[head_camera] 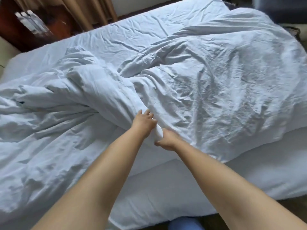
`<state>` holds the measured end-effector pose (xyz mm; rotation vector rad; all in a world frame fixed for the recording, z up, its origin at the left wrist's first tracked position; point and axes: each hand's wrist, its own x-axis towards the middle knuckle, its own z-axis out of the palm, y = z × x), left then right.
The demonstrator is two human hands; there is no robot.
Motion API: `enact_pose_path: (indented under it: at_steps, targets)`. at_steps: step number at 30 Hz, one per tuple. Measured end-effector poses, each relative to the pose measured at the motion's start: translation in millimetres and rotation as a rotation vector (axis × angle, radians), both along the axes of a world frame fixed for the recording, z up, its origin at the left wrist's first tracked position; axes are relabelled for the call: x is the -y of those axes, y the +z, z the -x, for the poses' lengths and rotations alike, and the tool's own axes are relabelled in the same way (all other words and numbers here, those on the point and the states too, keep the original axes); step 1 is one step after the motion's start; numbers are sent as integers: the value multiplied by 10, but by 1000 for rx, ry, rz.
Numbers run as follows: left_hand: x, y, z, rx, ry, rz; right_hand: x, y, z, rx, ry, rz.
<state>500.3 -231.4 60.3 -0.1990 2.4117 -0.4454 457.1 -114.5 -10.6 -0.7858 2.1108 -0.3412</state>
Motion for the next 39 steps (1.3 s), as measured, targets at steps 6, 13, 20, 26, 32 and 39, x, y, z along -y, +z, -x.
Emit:
enact_pose_path:
  at_steps: [6,13,20,26,32,39]
  targets:
    - [503,-101,240,214,36,95,492,-57,70,137,-37,110]
    - [808,-121,-175,432,139,228,766,73,-240,1,128,4]
    - [697,314,-772,390,239,131,599,357,-783,-183,258,0]
    - [326,650,-1507,217,322,85,191,825,-1324,-475,284,75]
    - [-139,741,-2203,55,343,-19,-164,1117,-1689,-756,317,-14]
    - [-642,393,-2766,-224,252,-62,-680,890,-2249,-746,244,-87]
